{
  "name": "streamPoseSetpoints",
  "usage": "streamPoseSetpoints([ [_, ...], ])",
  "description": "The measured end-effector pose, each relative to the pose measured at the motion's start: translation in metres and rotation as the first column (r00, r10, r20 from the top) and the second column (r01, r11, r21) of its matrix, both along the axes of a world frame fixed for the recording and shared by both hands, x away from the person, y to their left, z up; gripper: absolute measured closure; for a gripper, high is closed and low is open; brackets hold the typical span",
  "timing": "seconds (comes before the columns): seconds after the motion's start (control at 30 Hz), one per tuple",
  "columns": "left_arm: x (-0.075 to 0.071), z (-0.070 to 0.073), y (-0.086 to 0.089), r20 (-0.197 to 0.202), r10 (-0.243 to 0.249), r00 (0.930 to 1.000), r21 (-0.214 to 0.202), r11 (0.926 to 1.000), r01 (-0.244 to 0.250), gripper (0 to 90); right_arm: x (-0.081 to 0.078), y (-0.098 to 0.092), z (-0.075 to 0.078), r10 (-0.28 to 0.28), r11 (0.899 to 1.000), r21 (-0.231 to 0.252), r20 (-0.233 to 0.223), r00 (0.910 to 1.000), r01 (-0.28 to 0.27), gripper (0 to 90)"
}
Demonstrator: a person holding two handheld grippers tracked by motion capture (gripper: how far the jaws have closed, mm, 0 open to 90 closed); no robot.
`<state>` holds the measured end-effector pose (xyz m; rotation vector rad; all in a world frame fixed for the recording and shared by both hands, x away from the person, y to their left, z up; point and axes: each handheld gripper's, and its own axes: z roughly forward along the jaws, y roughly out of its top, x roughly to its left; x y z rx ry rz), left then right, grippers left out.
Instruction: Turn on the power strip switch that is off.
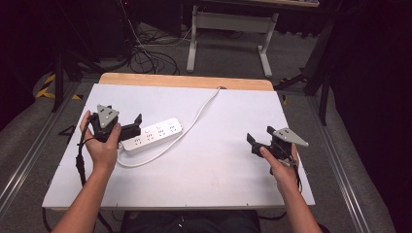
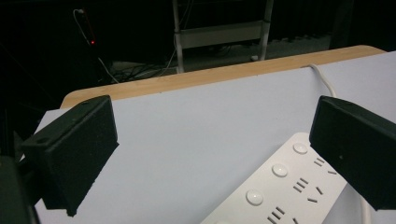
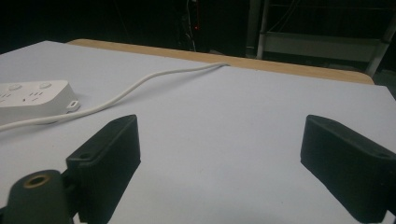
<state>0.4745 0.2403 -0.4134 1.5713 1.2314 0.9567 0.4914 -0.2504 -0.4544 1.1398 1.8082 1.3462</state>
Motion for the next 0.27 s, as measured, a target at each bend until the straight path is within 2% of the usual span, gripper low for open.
streamPoseSetpoints([
  [0.27,0.0011,-0.0012,0.0001,-0.003,0.004,1.0000,-0.001,1.0000,-0.004,1.6,0.0013,-0.0001,-0.0007,0.001,1.000,0.000,-0.003,1.0000,-0.001,12.3],
])
